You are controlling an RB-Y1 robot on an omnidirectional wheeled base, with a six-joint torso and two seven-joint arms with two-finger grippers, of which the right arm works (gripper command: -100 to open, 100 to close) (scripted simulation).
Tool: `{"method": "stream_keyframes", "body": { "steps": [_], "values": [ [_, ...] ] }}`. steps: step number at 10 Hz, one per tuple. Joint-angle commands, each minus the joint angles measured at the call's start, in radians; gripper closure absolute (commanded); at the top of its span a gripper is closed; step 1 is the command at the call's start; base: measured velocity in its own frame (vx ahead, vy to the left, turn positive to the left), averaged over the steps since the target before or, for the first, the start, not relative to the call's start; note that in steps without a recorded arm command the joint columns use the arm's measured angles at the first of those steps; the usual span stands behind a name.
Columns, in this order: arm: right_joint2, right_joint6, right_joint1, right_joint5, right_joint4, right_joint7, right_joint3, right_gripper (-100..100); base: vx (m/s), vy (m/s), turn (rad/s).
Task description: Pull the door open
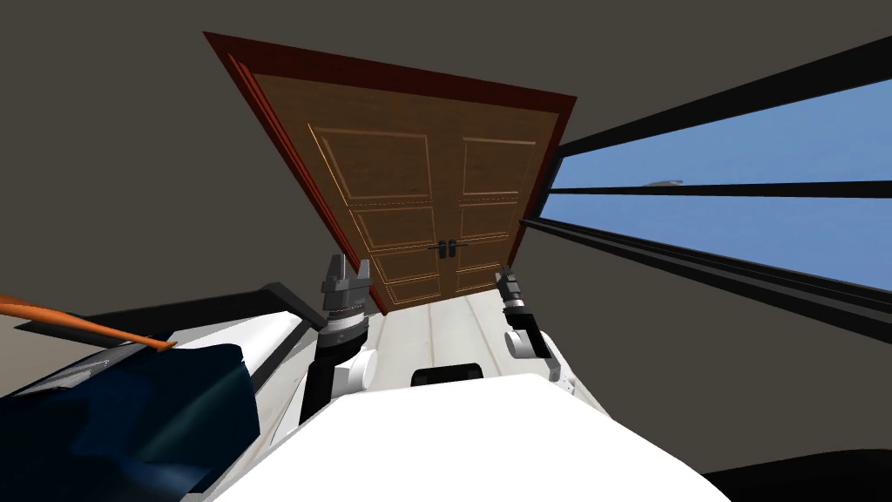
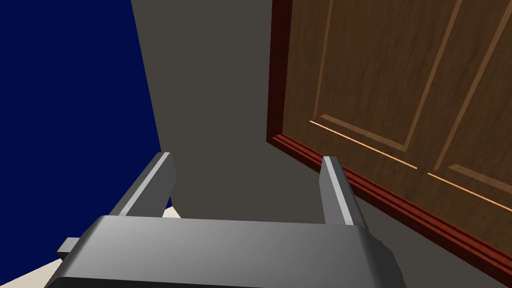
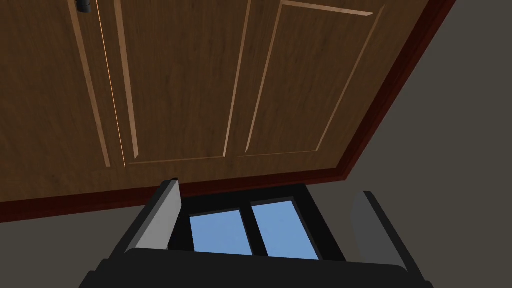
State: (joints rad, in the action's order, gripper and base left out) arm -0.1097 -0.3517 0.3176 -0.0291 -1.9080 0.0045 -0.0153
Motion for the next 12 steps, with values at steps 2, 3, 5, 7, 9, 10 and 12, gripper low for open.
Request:
{"method": "stream_keyframes", "body": {
  "steps": [2, 3, 5, 7, 9, 10, 12],
  "values": [
    [-0.025, 0.000, -0.025, -0.013, 0.062, -0.021, -0.004, -100, 0.097, 0.013, 0.080],
    [-0.033, 0.000, -0.036, -0.018, 0.088, -0.028, -0.006, -100, 0.102, 0.012, 0.096],
    [-0.051, 0.000, -0.058, -0.027, 0.140, -0.043, -0.009, -100, 0.101, 0.010, 0.104],
    [-0.069, 0.000, -0.081, -0.037, 0.192, -0.058, -0.012, -100, 0.099, 0.016, 0.088],
    [-0.087, 0.000, -0.103, -0.047, 0.245, -0.073, -0.015, -100, 0.119, 0.000, 0.098],
    [-0.096, 0.000, -0.114, -0.052, 0.271, -0.080, -0.016, -100, 0.104, 0.014, 0.102],
    [-0.113, 0.000, -0.136, -0.061, 0.323, -0.095, -0.019, -100, 0.098, 0.001, 0.099]
  ]
}}
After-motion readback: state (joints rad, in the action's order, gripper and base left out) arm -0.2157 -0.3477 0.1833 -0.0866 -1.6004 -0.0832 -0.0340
